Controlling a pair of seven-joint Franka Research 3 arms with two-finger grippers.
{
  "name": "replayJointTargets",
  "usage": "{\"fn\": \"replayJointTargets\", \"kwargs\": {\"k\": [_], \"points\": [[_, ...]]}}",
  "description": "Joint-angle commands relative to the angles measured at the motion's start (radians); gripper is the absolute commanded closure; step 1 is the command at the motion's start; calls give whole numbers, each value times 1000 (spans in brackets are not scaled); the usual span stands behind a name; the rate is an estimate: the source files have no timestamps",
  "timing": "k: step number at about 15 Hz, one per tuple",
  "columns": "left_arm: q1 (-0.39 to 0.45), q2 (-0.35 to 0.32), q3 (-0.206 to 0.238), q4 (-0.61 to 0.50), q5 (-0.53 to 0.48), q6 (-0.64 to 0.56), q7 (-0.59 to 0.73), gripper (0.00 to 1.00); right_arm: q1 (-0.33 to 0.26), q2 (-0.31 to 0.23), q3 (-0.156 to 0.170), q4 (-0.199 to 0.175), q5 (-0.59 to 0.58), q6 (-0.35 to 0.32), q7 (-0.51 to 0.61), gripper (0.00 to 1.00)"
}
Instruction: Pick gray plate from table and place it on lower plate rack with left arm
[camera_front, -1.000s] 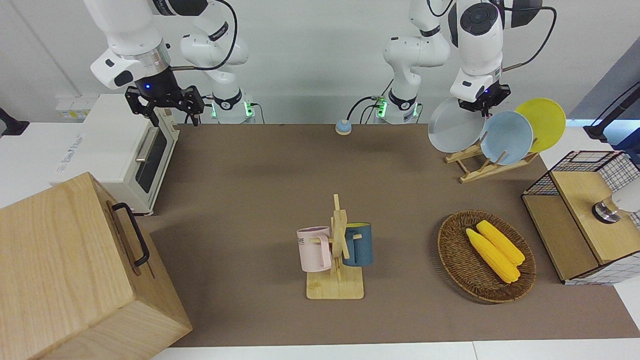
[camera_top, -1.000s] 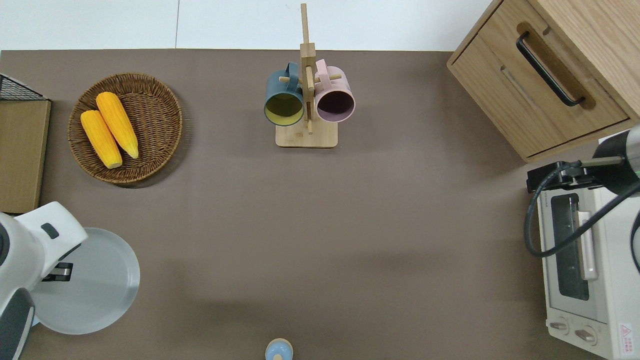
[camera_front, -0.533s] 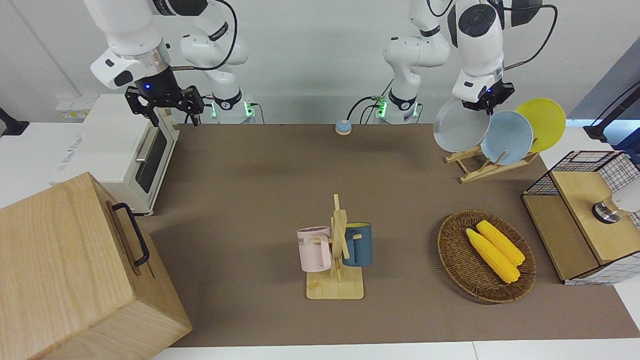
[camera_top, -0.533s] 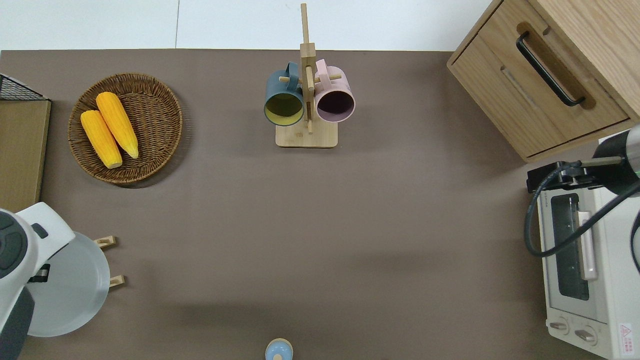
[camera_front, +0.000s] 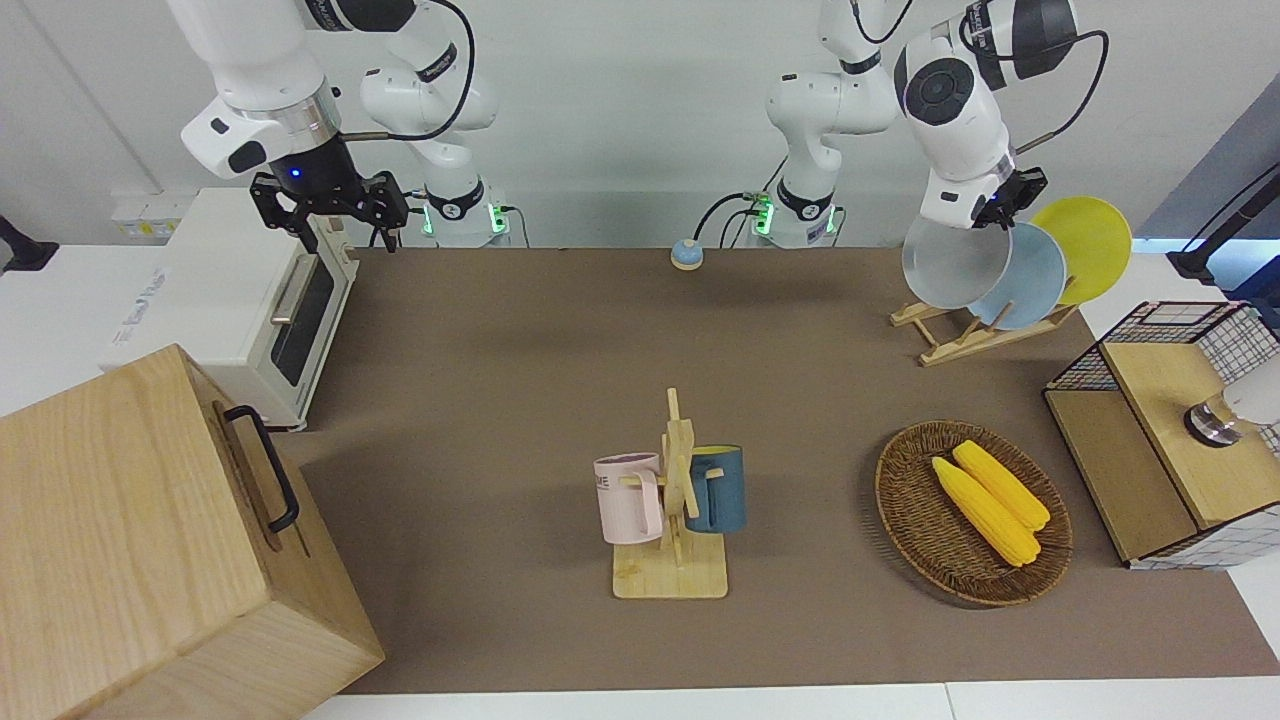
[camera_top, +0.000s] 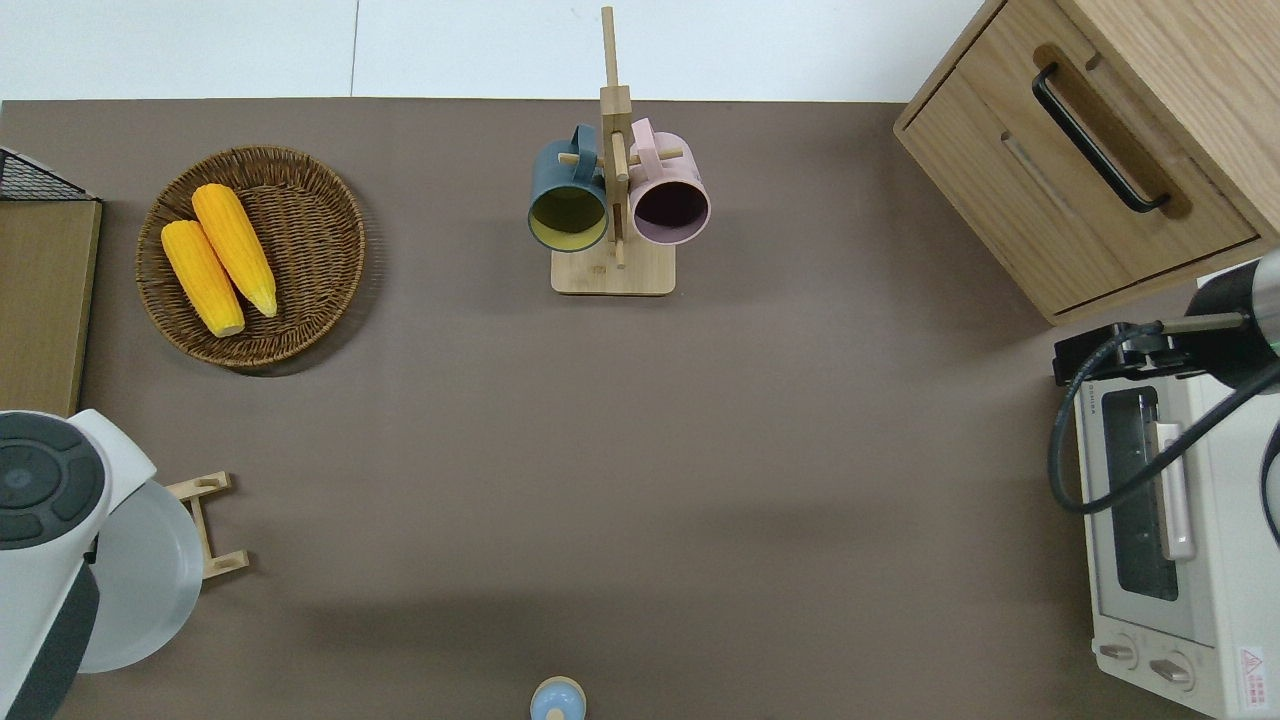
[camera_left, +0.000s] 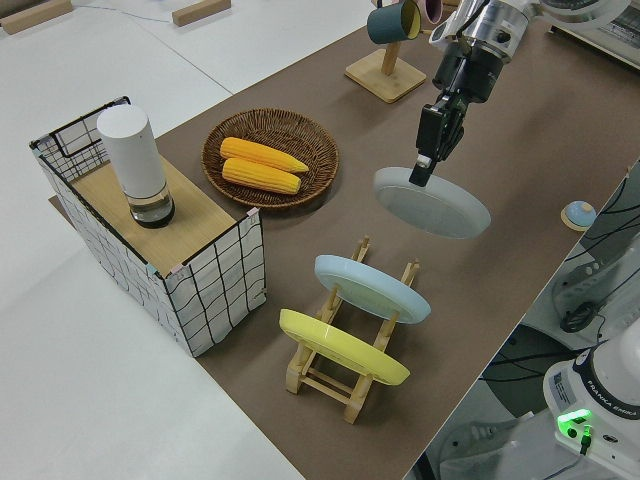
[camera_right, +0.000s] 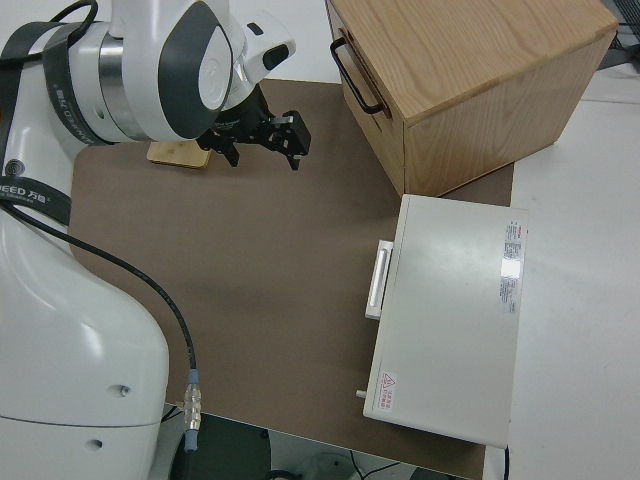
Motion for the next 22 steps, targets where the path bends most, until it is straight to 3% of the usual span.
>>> {"fn": "replayJointTargets", "kwargs": {"k": [1, 10, 22], "points": [[4, -7, 20, -51, 55, 60, -50, 1000, 5, 2, -4, 5, 3, -6, 4, 17], [64, 20, 31, -128, 90, 209, -120, 1000, 5, 2, -2, 5, 3, -6, 4, 17], [55, 92, 31, -147, 147, 221, -223, 1000, 5, 2, -4, 5, 3, -6, 4, 17]]}}
